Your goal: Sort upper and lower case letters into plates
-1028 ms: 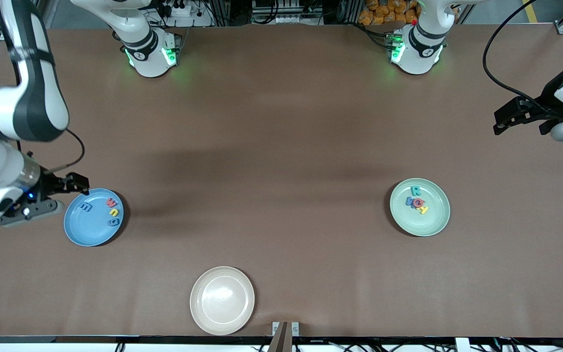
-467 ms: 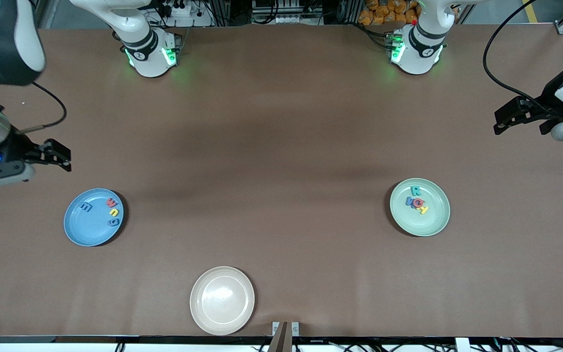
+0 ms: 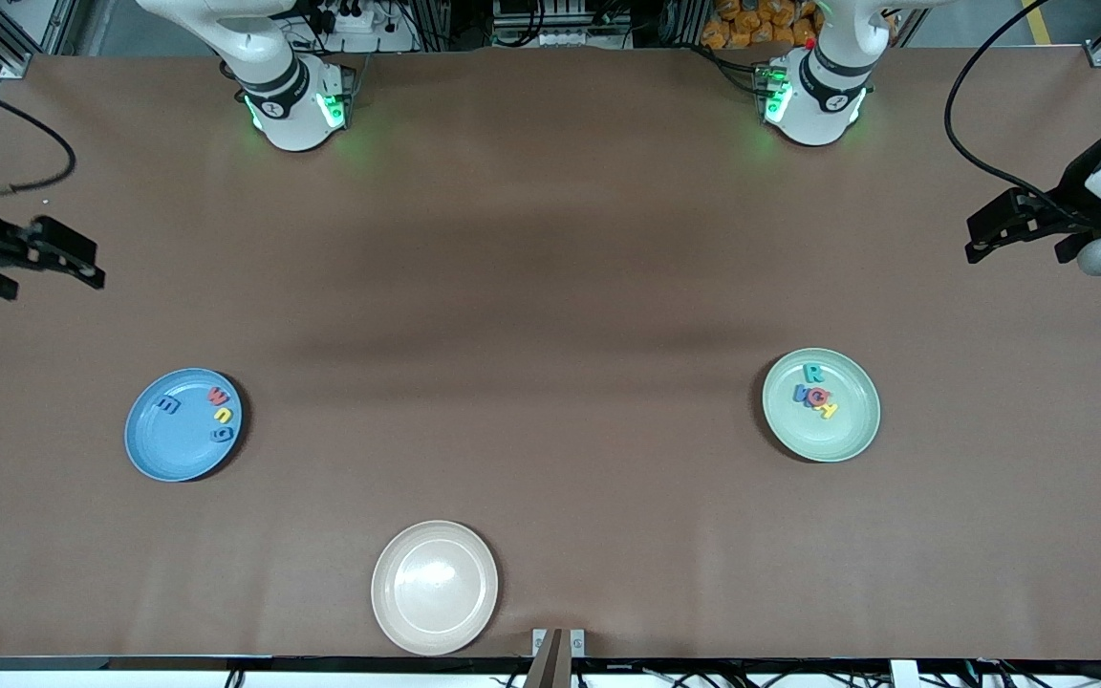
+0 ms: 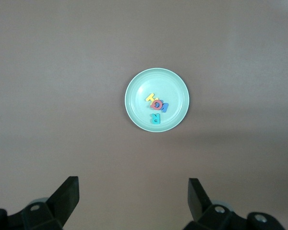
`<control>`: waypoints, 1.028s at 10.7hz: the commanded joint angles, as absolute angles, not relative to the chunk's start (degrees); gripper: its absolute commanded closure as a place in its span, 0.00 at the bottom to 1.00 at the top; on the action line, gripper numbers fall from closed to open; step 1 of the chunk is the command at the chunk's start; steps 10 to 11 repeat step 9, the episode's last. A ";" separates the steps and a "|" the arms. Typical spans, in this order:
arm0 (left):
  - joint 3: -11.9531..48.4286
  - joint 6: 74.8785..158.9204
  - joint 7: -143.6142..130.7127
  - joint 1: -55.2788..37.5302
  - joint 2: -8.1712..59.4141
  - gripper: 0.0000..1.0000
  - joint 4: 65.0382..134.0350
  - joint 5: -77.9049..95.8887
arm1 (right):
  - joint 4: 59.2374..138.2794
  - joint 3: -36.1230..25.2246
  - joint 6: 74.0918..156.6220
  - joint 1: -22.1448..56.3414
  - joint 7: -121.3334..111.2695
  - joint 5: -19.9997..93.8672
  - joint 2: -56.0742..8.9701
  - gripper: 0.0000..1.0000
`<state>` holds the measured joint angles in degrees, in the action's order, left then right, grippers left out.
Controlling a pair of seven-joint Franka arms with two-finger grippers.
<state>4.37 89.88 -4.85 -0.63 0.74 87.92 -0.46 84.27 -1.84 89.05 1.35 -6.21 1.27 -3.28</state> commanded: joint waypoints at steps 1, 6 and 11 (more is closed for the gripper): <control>4.04 88.77 -5.71 -0.97 0.35 0.00 87.54 0.26 | 83.58 -2.20 86.93 1.41 -4.83 1.41 -1.58 0.00; 4.04 87.19 -5.71 -0.97 0.35 0.00 85.79 0.53 | 83.58 -3.43 86.57 1.41 -4.92 1.32 -1.41 0.00; 3.96 86.75 -5.71 -1.05 0.35 0.00 85.78 0.53 | 83.58 -3.86 86.57 1.41 -4.92 -0.17 -1.41 0.00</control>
